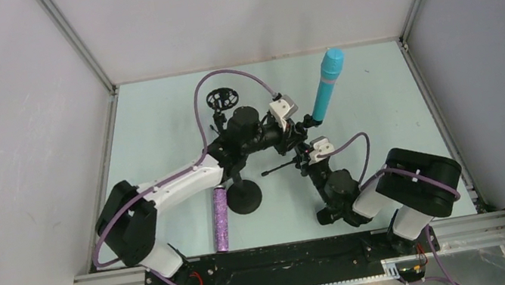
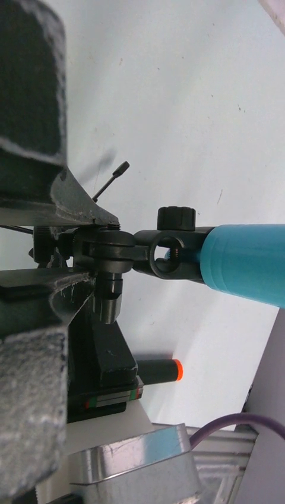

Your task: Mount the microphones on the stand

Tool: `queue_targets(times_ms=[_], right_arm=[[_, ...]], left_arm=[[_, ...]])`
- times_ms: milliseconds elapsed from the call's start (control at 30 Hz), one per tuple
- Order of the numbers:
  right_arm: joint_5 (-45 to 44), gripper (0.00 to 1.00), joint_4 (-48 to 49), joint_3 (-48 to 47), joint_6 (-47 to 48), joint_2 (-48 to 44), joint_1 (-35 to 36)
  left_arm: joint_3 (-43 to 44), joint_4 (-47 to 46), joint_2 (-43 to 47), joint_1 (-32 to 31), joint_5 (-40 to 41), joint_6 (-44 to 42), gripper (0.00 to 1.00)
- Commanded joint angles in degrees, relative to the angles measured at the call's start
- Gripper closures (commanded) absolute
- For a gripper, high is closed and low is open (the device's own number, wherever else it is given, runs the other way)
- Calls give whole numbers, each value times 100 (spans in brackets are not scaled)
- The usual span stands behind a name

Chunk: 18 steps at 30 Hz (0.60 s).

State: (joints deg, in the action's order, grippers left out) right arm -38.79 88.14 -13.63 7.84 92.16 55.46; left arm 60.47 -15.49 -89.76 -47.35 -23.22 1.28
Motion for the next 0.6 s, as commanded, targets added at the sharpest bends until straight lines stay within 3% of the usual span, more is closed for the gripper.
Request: queue_targets(times_ms=[0,133,367,433,567], right_arm=[[-1131,100,-162,113,101,109,-126],[-383,100,-157,375,54,-210,-218],[2407,100,-805,947,-395,-1281,-961],[2819,100,-1180,1003,-446,-1559,-1176],[3167,100,-1469,1045,-425,-1903,-1403]], left_arm=[[185,-1261,820,-130,421,465,100],[281,-1256,772,-142,-347,66,100],[475,-1243,689,107,-2391,-406,100],[676,-1245,556,262,-3387,-214,100],[976,-1242,466,412,-3870,151,100]])
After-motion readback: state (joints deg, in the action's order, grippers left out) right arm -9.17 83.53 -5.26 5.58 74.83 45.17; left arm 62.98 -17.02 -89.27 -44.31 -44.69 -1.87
